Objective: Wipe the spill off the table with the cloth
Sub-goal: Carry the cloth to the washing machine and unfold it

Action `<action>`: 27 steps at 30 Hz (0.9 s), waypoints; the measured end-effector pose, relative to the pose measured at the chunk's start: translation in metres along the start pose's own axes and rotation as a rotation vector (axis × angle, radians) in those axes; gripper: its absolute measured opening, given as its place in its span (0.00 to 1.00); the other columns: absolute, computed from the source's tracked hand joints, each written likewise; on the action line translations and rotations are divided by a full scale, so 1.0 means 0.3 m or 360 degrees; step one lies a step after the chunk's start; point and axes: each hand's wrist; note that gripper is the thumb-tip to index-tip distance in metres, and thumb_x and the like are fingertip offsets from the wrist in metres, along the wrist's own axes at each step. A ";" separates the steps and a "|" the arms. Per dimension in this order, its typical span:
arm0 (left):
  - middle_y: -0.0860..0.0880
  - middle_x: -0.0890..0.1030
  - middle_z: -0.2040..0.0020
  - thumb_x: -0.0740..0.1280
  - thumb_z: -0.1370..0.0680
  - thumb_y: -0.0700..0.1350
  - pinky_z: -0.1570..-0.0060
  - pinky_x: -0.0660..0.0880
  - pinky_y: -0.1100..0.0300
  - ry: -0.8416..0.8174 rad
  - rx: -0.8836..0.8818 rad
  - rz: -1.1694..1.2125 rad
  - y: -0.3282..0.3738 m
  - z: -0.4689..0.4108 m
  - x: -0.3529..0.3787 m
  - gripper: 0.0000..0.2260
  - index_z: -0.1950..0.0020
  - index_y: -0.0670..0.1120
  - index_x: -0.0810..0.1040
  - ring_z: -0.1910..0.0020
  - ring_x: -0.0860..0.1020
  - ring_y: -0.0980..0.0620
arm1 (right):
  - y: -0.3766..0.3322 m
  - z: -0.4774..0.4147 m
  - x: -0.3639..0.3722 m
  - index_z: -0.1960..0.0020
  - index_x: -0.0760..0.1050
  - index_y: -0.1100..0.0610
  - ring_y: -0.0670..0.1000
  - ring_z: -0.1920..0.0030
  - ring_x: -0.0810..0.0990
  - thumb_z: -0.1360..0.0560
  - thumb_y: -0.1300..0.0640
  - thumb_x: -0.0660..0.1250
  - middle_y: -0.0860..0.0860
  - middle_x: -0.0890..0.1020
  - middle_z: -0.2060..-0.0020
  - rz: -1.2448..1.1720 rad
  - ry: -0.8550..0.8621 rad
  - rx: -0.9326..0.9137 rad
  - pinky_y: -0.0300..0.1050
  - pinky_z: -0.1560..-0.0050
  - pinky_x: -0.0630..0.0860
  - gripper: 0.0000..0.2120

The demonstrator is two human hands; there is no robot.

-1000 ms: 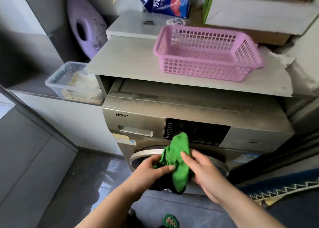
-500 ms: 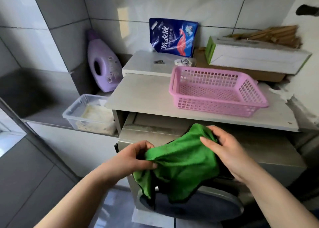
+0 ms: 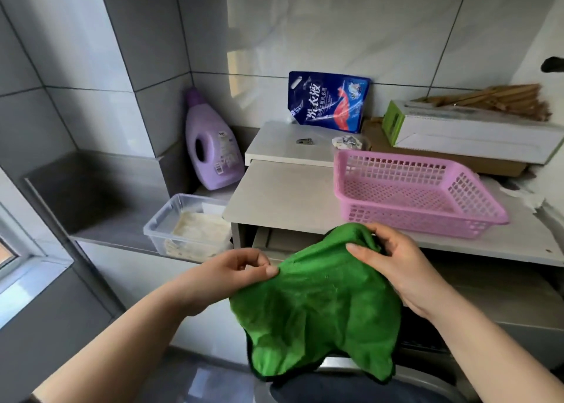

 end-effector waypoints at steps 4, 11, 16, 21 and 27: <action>0.54 0.76 0.64 0.69 0.23 0.55 0.66 0.70 0.68 -0.0105 0.0024 0.0104 -0.009 0.005 -0.018 0.09 0.59 0.52 0.78 0.64 0.74 0.58 | 0.002 -0.017 0.037 0.55 0.80 0.48 0.52 0.55 0.84 0.38 0.48 0.77 0.51 0.85 0.57 -0.0054 0.0182 -0.0011 0.42 0.58 0.80 0.14; 0.47 0.81 0.55 0.81 0.36 0.56 0.58 0.79 0.59 -0.0052 0.0148 0.1067 0.041 -0.023 -0.084 0.17 0.54 0.50 0.83 0.59 0.81 0.52 | -0.060 -0.096 0.057 0.57 0.80 0.49 0.55 0.58 0.85 0.43 0.51 0.83 0.54 0.85 0.58 -0.0376 0.0163 0.0129 0.47 0.63 0.80 0.17; 0.39 0.80 0.37 0.72 0.26 0.46 0.45 0.79 0.50 0.0030 -0.0172 0.1348 -0.001 -0.005 -0.101 0.20 0.35 0.43 0.79 0.41 0.80 0.42 | -0.133 -0.180 0.080 0.51 0.80 0.55 0.53 0.60 0.85 0.34 0.58 0.75 0.55 0.85 0.60 -0.0564 0.0413 0.0136 0.45 0.65 0.80 0.12; 0.35 0.83 0.47 0.73 0.31 0.37 0.61 0.81 0.54 0.0414 -0.0210 0.1112 0.021 0.010 -0.127 0.16 0.44 0.37 0.82 0.54 0.84 0.41 | -0.158 -0.200 0.050 0.50 0.82 0.54 0.52 0.55 0.85 0.32 0.53 0.74 0.55 0.85 0.54 -0.0656 0.0290 0.0170 0.46 0.60 0.82 0.12; 0.37 0.84 0.53 0.65 0.21 0.37 0.67 0.81 0.55 0.0710 -0.0184 0.1229 0.049 0.025 -0.160 0.07 0.45 0.38 0.80 0.61 0.85 0.44 | 0.012 -0.119 0.082 0.37 0.77 0.56 0.56 0.39 0.79 0.27 0.53 0.72 0.56 0.81 0.40 -0.0596 -0.0338 0.0705 0.57 0.47 0.79 0.20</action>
Point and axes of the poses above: each hand's wrist, its own z-axis away from the middle knuckle, its own x-axis out of the palm, y = z × x
